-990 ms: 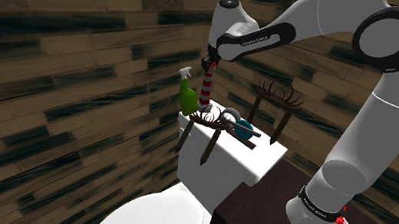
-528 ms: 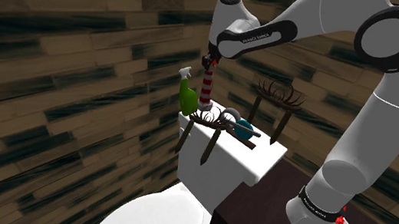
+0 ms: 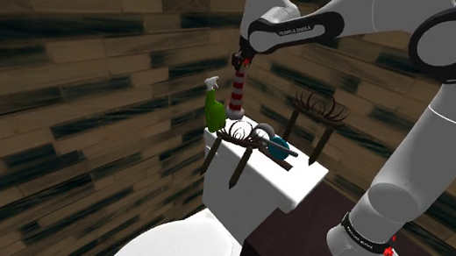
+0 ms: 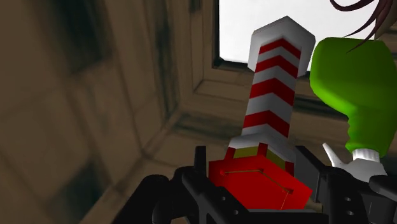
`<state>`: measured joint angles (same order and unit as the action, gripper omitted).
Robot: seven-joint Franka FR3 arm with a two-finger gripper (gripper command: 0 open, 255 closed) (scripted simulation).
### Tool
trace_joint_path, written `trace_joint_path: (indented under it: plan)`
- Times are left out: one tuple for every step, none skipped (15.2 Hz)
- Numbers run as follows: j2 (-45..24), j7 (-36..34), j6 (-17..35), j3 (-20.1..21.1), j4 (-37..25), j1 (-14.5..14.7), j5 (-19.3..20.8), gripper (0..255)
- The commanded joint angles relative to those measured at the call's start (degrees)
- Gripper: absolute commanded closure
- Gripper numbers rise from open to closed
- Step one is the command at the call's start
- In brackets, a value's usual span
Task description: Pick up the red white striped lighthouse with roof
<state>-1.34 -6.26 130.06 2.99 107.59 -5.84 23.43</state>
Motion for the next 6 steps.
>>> trace_joint_path:
  plan:
    - [0.46, 0.69, -1.59, 0.08, -1.21, 0.07, -0.5, 255]
    - [0.55, 1.0, -2.27, 0.11, -1.86, 0.09, -0.71, 255]
    - [0.62, 1.3, -2.97, 0.14, -2.52, 0.12, -0.91, 255]
    - [0.68, 1.59, -3.66, 0.16, -3.19, 0.14, -1.1, 255]
    - [0.7, 1.64, -3.77, 0.17, -3.28, 0.14, -1.13, 255]
    - [0.69, 1.64, -3.77, 0.17, -3.29, 0.14, -1.13, 255]
